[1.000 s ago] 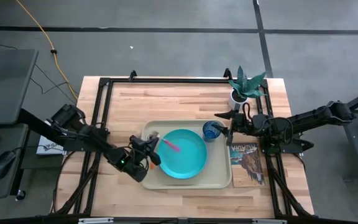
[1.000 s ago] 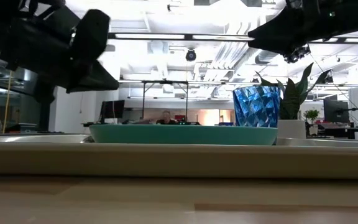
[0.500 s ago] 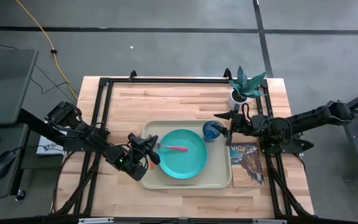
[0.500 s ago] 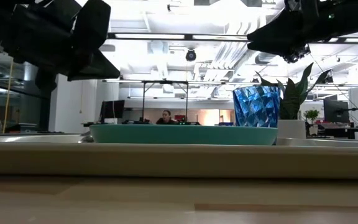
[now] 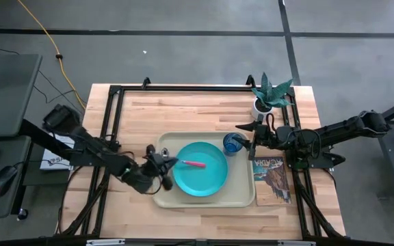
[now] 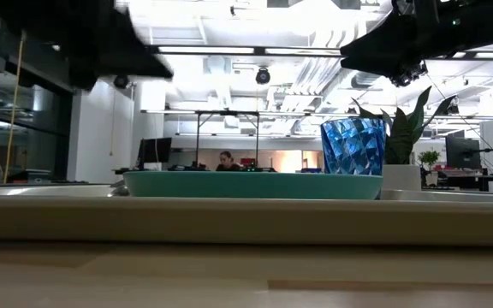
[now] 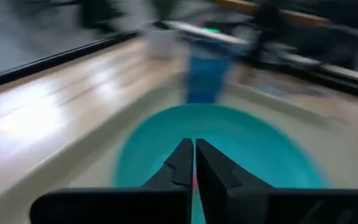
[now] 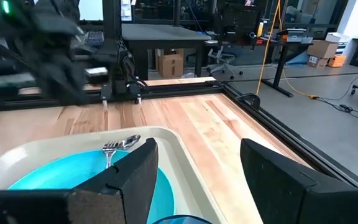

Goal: Pick and place plate/cup/fork/spoon on tray
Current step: Put the pink fork to the left of the blue plate on the gray serving tray

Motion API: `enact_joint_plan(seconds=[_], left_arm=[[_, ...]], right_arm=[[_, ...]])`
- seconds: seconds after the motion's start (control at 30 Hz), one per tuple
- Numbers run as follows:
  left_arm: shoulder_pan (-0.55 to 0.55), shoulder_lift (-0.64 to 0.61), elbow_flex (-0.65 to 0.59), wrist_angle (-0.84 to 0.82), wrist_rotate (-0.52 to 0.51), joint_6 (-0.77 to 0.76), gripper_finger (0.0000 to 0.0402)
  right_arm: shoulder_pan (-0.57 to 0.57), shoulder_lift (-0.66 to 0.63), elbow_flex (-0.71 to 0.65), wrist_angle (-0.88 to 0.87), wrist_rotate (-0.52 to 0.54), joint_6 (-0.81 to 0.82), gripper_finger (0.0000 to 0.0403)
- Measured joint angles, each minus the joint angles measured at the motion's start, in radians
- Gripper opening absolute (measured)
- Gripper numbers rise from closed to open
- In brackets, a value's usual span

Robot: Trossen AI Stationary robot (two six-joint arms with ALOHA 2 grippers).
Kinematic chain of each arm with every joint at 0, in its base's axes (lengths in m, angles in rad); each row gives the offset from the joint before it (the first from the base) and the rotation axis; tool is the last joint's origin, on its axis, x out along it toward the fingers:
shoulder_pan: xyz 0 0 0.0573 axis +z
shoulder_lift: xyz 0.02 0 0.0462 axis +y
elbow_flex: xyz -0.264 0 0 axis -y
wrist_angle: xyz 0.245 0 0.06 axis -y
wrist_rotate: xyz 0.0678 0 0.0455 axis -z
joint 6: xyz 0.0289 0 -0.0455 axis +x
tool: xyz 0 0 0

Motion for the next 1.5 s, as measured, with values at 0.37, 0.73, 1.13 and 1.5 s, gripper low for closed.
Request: enact_joint_plan(seconds=[0.37,0.73,1.13,1.5], left_arm=[[-0.032,-0.166,0.0,0.239,1.101,0.703,0.0],[-0.047,-0.15,-0.001,0.328,1.159,0.724,0.0001],[-0.043,-0.144,-0.001,0.364,1.077,0.589,0.006],[-0.041,-0.144,-0.001,0.361,1.433,0.637,0.0164]], right_arm=[[0.0,0.0,0.0,0.0,0.001,0.0,0.022],[0.0,0.0,0.0,0.0,0.002,-0.002,0.022],[0.0,0.0,0.0,0.0,0.003,-0.002,0.022],[0.0,0.0,0.0,0.0,0.004,-0.002,0.022]])
